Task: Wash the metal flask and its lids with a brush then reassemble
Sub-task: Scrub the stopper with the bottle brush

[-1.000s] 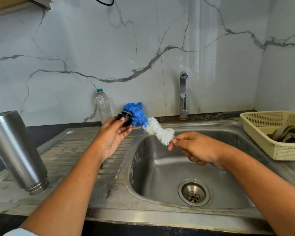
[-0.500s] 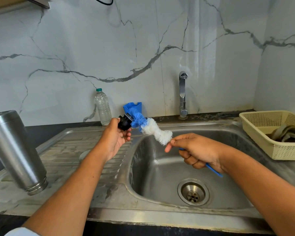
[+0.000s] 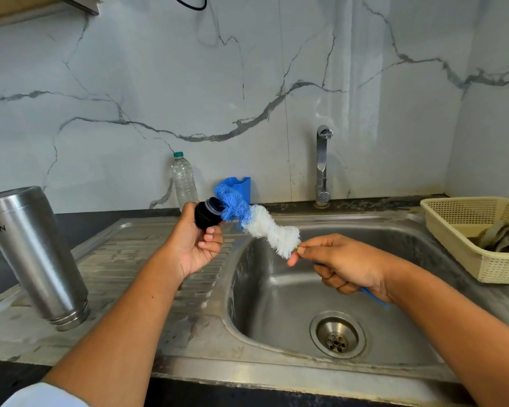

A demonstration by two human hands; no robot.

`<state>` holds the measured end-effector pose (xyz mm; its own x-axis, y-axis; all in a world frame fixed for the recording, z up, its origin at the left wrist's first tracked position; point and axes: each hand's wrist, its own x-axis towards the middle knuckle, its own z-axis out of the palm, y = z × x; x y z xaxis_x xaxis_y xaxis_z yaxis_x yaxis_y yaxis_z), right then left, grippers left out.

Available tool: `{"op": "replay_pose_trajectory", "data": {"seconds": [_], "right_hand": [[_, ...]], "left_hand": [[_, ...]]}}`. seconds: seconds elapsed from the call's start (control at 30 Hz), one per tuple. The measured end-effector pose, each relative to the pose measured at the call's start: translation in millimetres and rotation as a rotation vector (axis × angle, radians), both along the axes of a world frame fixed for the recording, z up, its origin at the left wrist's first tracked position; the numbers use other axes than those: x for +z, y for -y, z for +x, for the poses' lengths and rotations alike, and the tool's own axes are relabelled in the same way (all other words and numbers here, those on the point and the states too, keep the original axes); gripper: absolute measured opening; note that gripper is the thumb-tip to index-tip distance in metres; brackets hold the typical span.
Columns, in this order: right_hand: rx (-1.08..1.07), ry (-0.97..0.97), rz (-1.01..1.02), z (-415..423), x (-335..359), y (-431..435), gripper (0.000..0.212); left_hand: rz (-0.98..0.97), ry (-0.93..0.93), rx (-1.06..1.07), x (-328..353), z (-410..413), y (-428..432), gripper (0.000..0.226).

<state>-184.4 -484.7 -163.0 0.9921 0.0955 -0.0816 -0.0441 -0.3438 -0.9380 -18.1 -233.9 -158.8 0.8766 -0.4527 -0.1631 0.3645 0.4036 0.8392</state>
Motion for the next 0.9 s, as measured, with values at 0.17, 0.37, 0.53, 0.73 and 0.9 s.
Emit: {"op": "replay_pose_trajectory", "data": {"seconds": [0.17,0.37,0.53,0.73,0.9], "right_hand": [[0.008,-0.005,0.003,0,0,3,0.028],[-0.054,-0.004,-0.012,6,-7,7,0.030],[-0.120,0.022,0.028,10,-8,8,0.030],[-0.103,0.047,-0.058,9,-9,1,0.031],[-0.125,0.060,-0.062,14,-13,-8,0.030]], "left_hand": [[0.060,-0.006,-0.068,-1,-2,-3,0.054],[0.264,0.116,-0.027,-2,-4,4,0.055],[0.273,0.173,0.135,-3,1,5,0.047],[0.130,0.174,0.324,-7,9,-2,0.038],[0.166,0.234,0.193,-5,0,11,0.047]]}}
